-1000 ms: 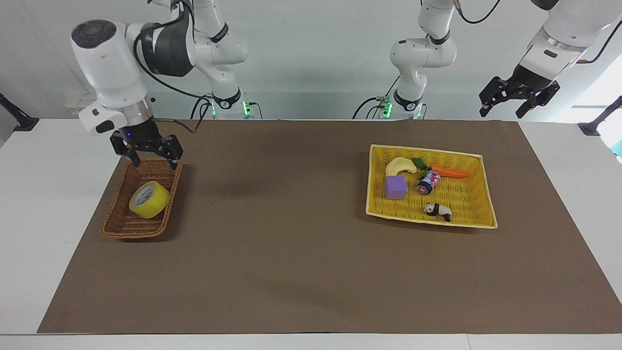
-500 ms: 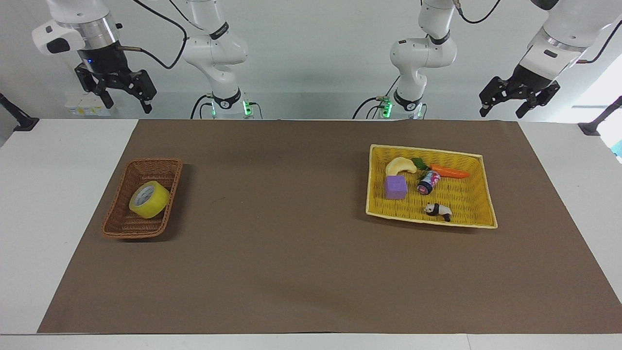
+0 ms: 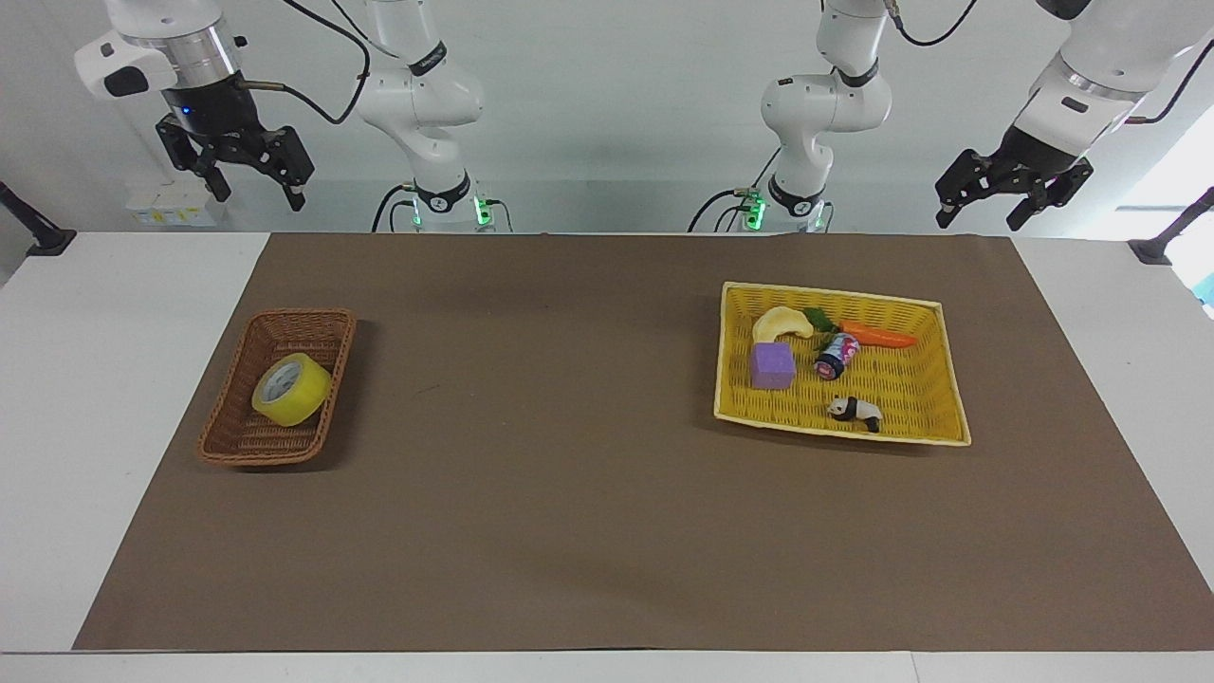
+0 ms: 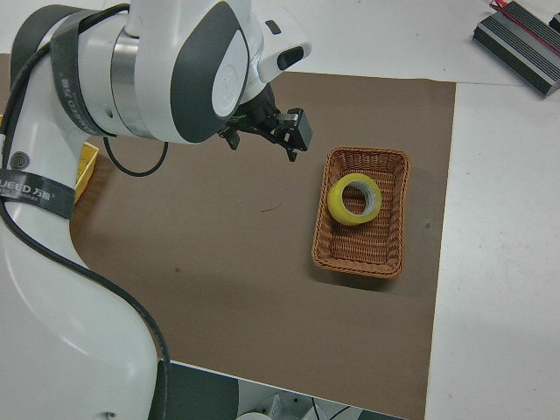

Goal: Move tape to another basket

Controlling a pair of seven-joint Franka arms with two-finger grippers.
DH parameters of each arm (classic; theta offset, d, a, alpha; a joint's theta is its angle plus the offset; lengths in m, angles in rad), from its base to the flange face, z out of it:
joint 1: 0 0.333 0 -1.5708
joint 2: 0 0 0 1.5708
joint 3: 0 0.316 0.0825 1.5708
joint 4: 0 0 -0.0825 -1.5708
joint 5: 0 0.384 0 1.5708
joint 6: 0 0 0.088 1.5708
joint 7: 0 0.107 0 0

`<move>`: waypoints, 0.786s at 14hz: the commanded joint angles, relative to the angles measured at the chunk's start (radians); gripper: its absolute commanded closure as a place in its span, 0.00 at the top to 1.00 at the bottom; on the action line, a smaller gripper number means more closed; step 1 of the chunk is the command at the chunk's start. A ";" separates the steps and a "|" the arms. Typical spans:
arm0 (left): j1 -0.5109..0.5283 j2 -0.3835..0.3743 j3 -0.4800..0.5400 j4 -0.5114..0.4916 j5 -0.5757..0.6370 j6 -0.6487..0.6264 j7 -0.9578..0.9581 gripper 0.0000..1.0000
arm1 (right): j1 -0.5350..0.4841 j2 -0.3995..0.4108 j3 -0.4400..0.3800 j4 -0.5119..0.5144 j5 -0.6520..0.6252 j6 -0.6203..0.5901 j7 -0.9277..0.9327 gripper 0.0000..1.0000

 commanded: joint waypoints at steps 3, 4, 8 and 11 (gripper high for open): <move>-0.010 0.000 0.007 0.016 0.022 -0.020 0.010 1.00 | -0.006 0.016 0.003 0.045 0.029 -0.073 0.033 1.00; -0.010 0.000 0.007 0.016 0.022 -0.020 0.010 1.00 | -0.006 0.027 0.003 0.066 0.032 -0.082 0.033 1.00; -0.010 0.000 0.007 0.016 0.022 -0.020 0.010 1.00 | -0.002 -0.043 0.005 -0.045 0.033 -0.001 0.098 1.00; -0.010 0.000 0.007 0.014 0.022 -0.020 0.010 1.00 | 0.003 -0.053 0.006 -0.055 0.033 -0.004 0.099 1.00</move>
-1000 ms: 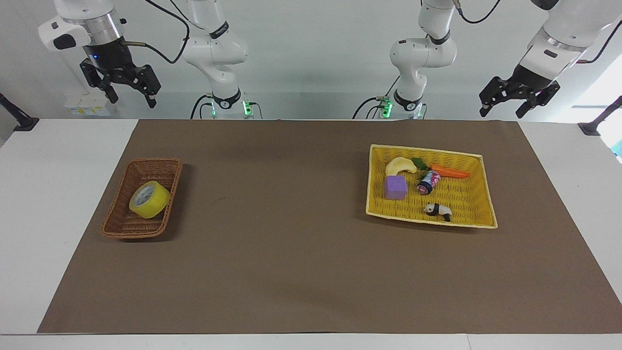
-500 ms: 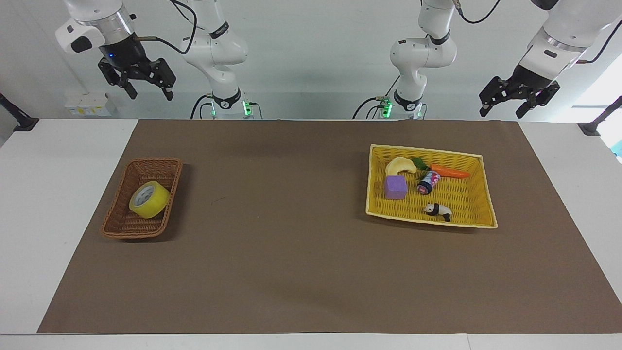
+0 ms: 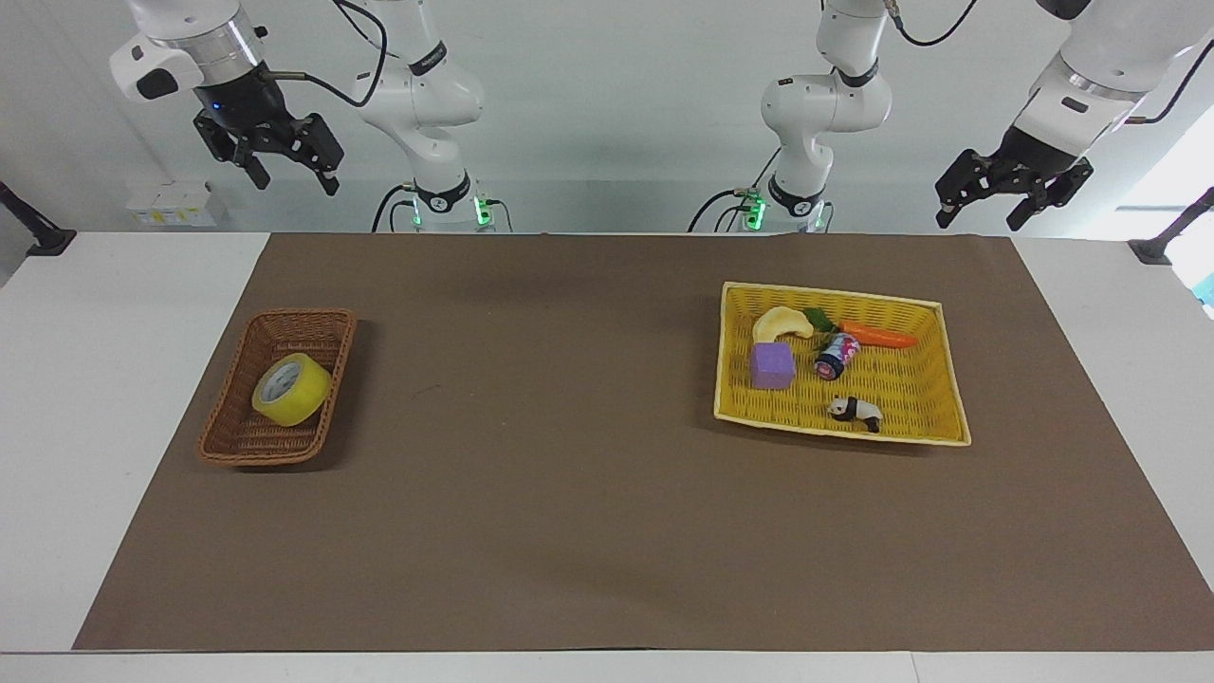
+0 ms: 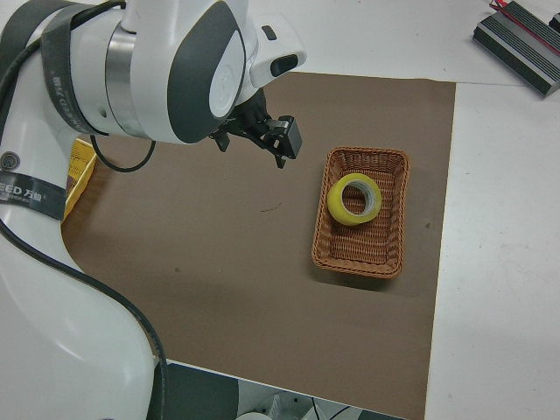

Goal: Move tape to another basket

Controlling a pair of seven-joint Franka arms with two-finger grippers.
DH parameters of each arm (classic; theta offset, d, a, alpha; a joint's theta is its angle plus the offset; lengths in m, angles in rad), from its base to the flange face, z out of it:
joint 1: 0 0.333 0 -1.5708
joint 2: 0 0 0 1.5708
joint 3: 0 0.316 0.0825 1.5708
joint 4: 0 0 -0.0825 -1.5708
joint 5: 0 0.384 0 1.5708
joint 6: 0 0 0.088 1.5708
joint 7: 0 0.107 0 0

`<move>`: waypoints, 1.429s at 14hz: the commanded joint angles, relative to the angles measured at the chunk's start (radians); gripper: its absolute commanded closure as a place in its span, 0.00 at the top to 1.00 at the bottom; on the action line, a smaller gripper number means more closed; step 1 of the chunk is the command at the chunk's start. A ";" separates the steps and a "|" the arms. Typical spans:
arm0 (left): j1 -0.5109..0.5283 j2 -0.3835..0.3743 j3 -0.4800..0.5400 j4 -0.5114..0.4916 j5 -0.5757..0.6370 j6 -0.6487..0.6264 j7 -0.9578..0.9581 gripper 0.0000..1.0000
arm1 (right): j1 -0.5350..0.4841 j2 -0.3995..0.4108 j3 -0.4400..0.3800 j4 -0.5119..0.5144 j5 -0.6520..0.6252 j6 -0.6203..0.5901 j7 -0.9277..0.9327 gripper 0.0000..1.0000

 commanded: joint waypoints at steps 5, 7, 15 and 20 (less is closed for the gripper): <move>-0.010 0.000 0.007 0.016 0.022 -0.020 0.010 1.00 | -0.013 -0.022 0.002 -0.035 0.006 0.059 0.001 1.00; -0.010 0.000 0.007 0.016 0.022 -0.020 0.010 1.00 | -0.013 -0.022 0.002 -0.031 0.006 0.045 -0.001 1.00; -0.010 0.000 0.007 0.014 0.022 -0.020 0.010 1.00 | -0.002 -0.026 0.004 -0.037 -0.065 0.071 -0.070 1.00; -0.010 0.000 0.007 0.014 0.022 -0.020 0.010 1.00 | -0.002 -0.031 0.004 -0.045 -0.060 0.071 -0.140 1.00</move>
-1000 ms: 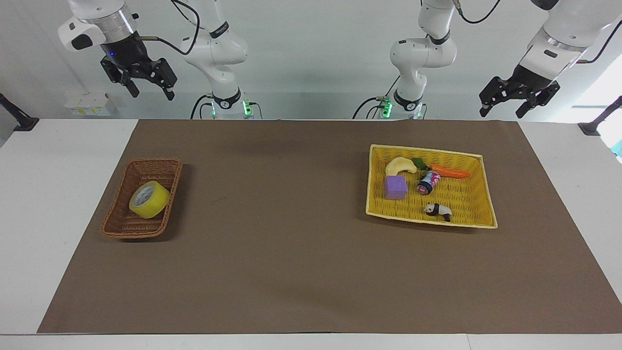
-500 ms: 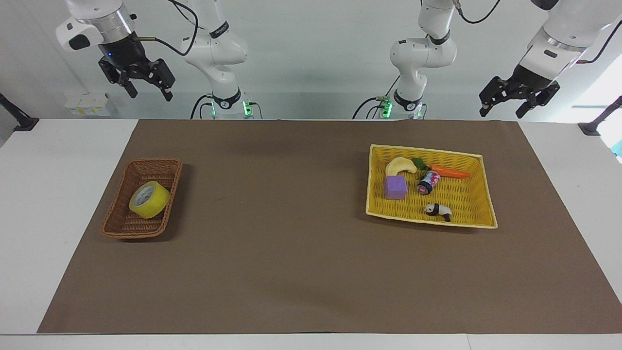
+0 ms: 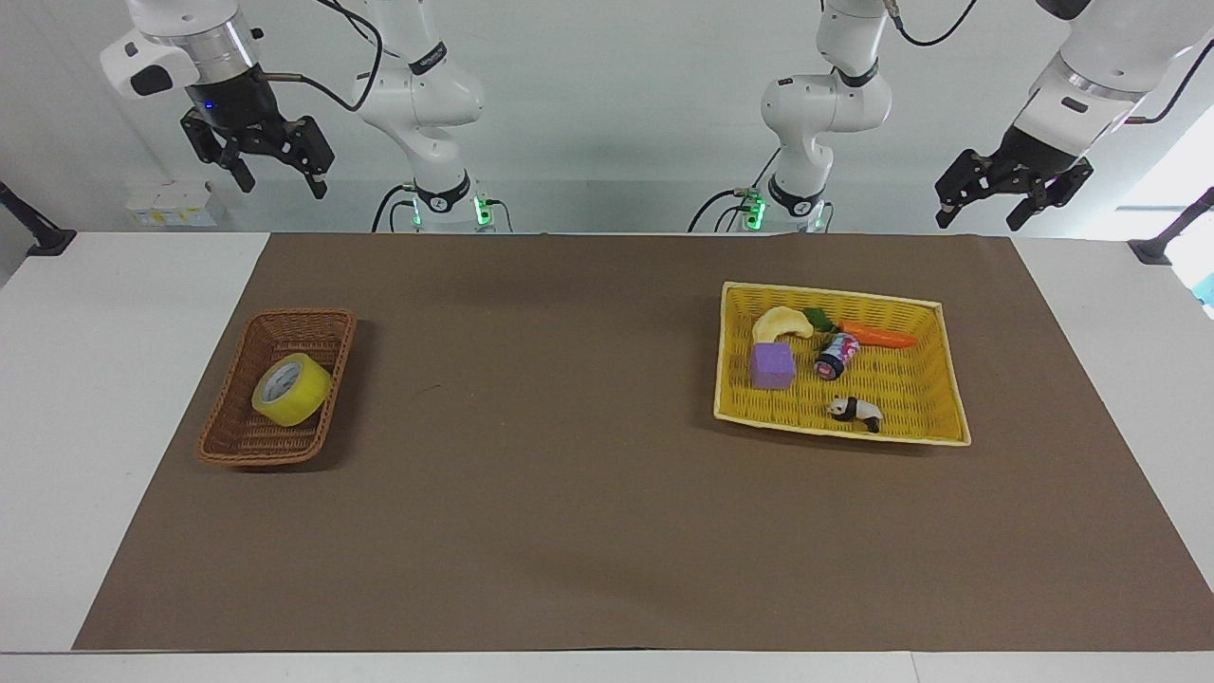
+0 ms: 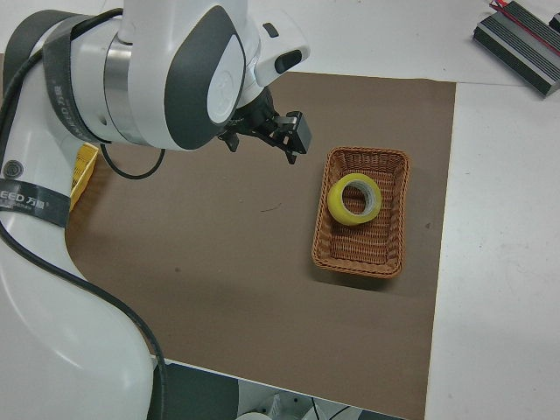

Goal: Move tape to another basket

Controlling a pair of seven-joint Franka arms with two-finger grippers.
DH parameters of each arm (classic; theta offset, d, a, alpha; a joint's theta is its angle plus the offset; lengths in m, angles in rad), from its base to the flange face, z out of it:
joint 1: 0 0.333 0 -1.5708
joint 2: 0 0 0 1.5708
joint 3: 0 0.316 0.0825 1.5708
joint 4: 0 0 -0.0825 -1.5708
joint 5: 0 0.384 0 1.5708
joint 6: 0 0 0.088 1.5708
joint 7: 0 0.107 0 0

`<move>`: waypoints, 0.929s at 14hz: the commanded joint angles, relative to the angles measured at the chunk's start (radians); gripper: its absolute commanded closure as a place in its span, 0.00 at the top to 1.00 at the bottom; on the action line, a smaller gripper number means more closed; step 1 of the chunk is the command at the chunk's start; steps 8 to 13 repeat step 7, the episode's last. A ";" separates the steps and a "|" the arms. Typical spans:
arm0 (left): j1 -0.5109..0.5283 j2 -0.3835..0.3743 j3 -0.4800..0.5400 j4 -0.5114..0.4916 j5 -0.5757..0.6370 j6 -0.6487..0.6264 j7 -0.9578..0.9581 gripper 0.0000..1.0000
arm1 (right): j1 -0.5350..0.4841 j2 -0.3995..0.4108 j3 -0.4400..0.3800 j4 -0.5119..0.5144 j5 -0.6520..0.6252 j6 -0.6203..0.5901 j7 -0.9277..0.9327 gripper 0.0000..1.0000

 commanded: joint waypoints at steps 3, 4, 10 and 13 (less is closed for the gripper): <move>-0.010 0.000 0.007 0.014 0.022 -0.020 0.010 1.00 | -0.002 -0.022 0.004 -0.031 -0.005 0.021 -0.061 1.00; -0.010 0.000 0.007 0.016 0.022 -0.020 0.010 1.00 | -0.002 -0.022 0.004 -0.031 -0.001 0.019 -0.061 1.00; -0.010 0.000 0.007 0.014 0.022 -0.020 0.010 1.00 | -0.002 -0.022 0.004 -0.031 0.006 0.018 -0.061 1.00; -0.010 0.000 0.007 0.014 0.022 -0.020 0.010 1.00 | -0.002 -0.022 0.004 -0.031 0.006 0.018 -0.061 1.00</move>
